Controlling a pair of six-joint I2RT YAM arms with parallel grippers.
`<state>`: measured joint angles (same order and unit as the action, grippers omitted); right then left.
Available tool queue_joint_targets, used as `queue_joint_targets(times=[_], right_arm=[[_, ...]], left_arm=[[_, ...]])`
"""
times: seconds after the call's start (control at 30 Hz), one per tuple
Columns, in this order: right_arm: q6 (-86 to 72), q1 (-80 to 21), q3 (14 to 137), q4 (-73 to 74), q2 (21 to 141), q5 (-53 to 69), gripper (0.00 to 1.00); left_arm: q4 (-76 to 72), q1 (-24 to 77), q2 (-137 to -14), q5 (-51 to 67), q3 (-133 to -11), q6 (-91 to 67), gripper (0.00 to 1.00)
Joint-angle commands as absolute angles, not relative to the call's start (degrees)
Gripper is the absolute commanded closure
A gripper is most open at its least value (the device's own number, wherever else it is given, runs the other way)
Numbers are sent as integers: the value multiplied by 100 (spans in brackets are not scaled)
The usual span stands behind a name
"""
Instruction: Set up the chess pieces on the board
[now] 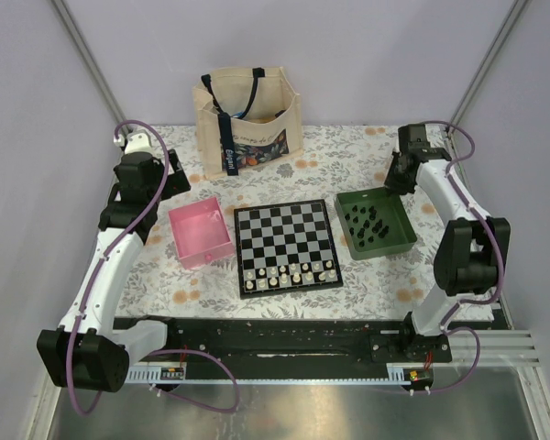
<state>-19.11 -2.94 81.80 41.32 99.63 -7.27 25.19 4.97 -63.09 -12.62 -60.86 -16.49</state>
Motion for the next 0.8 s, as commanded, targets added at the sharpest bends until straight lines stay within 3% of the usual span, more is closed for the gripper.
queue_joint_targets(times=[0.0,0.23,0.57,0.77], right_arm=[[-1934,-281,8481,4219,9317,-502,100],[-1951,-851,8946,4526,9290,-193,100],[-2136,-2293,9431,4544,10107,-18,100],[-2154,-2592,9281,4377,10528,122,100]], left_arm=[[2373,483,-6196,-1204,-6135,-1600,1],[2382,483,-6170,-1186,-6135,-1608,1],[2408,483,-6144,-1248,-6126,-1600,1],[2408,483,-6135,-1257,-6117,-1591,1]])
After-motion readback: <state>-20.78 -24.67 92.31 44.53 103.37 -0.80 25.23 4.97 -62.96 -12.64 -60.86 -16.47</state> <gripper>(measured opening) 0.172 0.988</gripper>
